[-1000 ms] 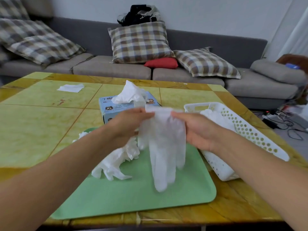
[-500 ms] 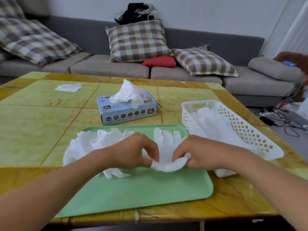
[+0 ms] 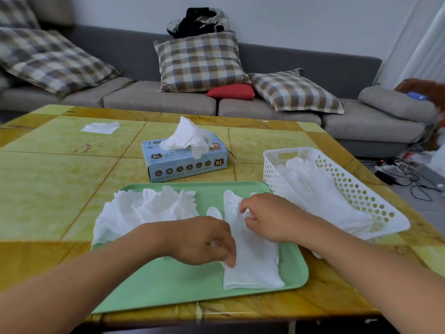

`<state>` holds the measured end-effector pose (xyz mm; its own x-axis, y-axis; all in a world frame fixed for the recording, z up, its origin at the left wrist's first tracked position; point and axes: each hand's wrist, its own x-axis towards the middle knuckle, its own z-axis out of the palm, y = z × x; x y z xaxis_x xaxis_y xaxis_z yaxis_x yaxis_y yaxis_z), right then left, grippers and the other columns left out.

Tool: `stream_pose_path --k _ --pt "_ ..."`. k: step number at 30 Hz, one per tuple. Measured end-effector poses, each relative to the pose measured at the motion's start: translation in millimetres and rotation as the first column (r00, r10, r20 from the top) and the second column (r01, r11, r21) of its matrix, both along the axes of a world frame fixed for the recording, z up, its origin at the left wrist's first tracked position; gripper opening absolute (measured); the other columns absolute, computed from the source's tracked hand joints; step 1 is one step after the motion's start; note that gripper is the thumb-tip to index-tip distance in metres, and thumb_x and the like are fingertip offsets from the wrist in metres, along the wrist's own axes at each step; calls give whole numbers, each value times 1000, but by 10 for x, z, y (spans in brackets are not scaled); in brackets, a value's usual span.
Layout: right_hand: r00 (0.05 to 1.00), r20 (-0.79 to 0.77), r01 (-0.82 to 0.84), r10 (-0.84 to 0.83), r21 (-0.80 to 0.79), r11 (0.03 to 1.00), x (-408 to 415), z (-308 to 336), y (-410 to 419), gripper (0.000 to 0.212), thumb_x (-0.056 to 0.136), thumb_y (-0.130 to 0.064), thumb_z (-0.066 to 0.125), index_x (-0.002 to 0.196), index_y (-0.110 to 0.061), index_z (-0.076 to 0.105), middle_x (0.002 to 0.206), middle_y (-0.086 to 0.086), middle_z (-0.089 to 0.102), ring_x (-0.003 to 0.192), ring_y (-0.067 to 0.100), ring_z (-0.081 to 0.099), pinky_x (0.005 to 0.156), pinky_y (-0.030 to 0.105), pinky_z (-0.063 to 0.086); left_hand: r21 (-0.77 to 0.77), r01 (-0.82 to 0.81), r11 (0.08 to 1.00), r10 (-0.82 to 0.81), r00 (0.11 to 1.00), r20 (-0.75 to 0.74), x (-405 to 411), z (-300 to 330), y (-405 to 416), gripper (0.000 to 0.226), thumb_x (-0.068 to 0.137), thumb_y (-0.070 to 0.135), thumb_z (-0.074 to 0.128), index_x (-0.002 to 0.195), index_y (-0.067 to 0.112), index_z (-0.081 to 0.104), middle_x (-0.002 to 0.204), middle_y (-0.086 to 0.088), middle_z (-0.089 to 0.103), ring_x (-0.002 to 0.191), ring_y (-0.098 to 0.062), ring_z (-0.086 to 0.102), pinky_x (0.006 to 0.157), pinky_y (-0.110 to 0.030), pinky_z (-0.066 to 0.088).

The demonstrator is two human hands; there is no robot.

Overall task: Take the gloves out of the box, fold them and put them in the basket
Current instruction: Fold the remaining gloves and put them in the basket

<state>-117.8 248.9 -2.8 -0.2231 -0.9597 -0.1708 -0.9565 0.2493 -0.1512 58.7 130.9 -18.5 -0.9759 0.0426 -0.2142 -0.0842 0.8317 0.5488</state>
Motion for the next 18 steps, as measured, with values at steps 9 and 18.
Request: stream_pose_path --k 9,18 --pt "951 115 296 -287 -69 953 -22 -149 -318 87 88 -30 62 160 -18 15 118 6 63 99 24 63 74 34 48 -129 -74 989 52 985 -167 -1 -105 55 9 91 32 68 98 26 70 97 7 62 88 -7 55 85 -31 49" --pt "917 348 -45 194 -395 918 779 92 -460 42 83 -44 79 121 -28 71 107 -14 69 95 2 61 75 16 46 -129 -573 809 484 776 -404 441 526 -991 14 99 29 58 99 24 71 94 8 69 88 -13 64 75 -29 49"
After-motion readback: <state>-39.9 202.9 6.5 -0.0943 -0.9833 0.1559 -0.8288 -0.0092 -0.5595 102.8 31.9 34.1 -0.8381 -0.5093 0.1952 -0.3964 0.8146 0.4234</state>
